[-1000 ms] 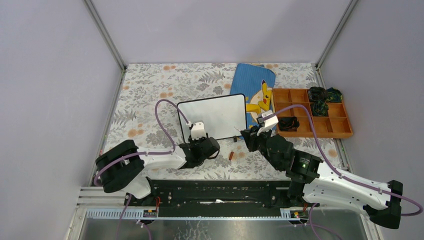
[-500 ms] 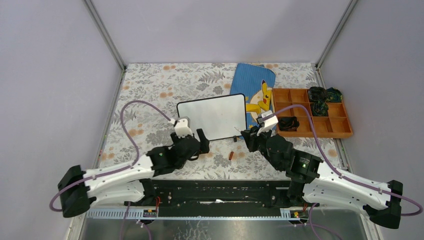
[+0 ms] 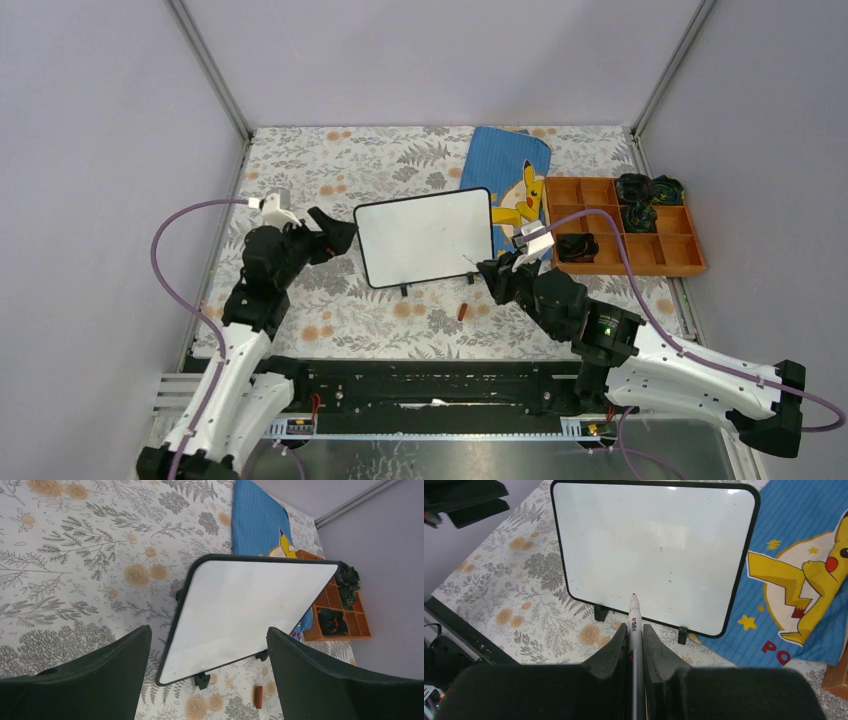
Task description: Write a sentence on the whiteboard
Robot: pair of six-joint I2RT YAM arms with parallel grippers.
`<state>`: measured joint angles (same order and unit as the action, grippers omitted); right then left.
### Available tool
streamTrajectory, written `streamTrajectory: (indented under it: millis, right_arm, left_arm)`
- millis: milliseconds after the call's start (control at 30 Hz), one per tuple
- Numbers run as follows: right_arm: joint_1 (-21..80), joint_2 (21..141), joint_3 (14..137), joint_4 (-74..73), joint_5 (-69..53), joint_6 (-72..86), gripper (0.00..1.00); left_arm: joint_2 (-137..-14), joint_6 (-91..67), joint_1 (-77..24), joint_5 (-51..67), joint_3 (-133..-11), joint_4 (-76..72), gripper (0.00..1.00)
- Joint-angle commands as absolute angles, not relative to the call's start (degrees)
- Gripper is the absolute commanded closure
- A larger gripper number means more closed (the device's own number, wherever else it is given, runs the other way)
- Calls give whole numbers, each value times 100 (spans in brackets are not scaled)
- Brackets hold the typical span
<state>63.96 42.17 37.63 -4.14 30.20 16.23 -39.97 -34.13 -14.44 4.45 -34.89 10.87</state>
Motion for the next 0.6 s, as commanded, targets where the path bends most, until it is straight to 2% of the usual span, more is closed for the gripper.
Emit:
streamTrajectory:
  millis: [0, 100, 200, 333, 467, 500, 567]
  right_arm:
    - [6371, 4259, 3849, 140, 2712, 1508, 100]
    - [6372, 4301, 3862, 239, 2578, 1489, 100]
    - [6372, 4315, 3880, 297, 2459, 1473, 100]
    - [6372, 4299, 3873, 374, 2321, 1476, 100]
    - [6372, 4270, 3804, 462, 2275, 1502, 100]
    - [6372, 4254, 3783, 466, 2272, 1503, 100]
    - [6372, 4232, 3756, 476, 2283, 1496, 100]
  left_arm:
    - [-4479, -3403, -337, 3294, -2989, -367, 10]
    - [-4909, -3947, -21, 4199, -2615, -1736, 12]
    - [-5207, -4165, 127, 4473, -2480, -2646, 11]
    - [-5279, -3984, 179, 4145, -2367, -2912, 9]
    - [-4900, -4303, 180, 3425, -1677, -3723, 6]
    - [-4774, -4257, 184, 3328, -1652, -3717, 2]
    - [-4680, -3863, 185, 3220, -1844, -3139, 1]
